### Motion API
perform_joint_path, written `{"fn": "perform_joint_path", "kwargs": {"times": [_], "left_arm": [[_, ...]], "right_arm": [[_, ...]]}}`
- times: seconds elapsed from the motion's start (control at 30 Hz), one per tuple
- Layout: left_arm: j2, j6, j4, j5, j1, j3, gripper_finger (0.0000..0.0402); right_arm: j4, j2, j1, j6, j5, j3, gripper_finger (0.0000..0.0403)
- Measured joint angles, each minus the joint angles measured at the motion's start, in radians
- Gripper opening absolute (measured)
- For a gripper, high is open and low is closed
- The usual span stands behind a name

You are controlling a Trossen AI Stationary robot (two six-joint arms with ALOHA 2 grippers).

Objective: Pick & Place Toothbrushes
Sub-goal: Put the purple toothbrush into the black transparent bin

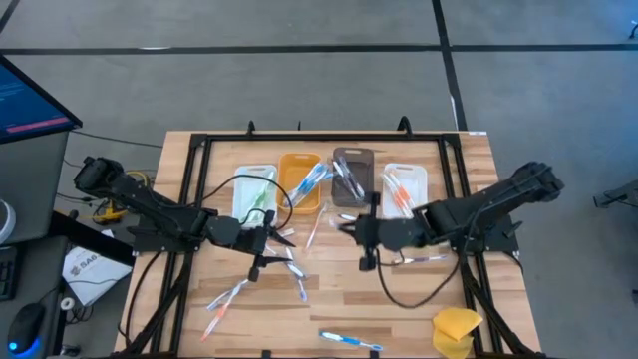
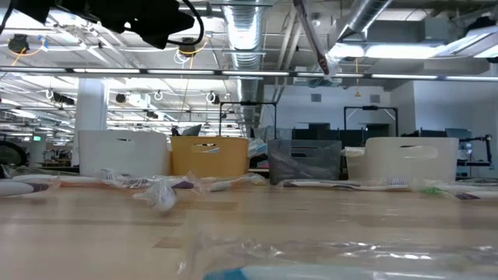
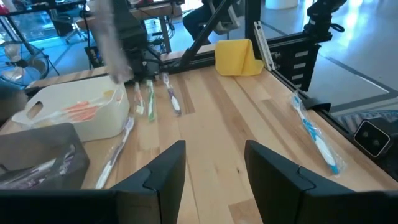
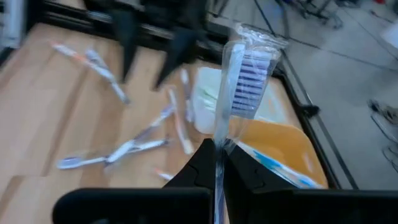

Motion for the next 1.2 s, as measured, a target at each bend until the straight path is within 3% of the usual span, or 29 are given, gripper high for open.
{"fn": "perform_joint_path", "kwargs": {"times": [0.17,0.77,1.0,1.2], "left_arm": [[0.0,0.0,0.001,0.0,0.0,0.0,0.0158],[-0.001,0.0,0.002,0.0,0.0,-0.001,0.0158],[-0.001,0.0,0.002,0.0,0.0,-0.001,0.0158],[-0.001,0.0,0.001,0.0,0.0,-0.001,0.0158]], "right_arm": [[-0.016,-0.027,-0.073,0.033,-0.003,0.0,0.0002],[-0.139,-0.029,-0.381,0.24,-0.185,-0.001,0.0002],[-0.179,-0.029,-0.491,0.249,-0.279,-0.001,0.0002],[-0.18,-0.029,-0.554,0.249,-0.289,-0.001,0.0002]]}}
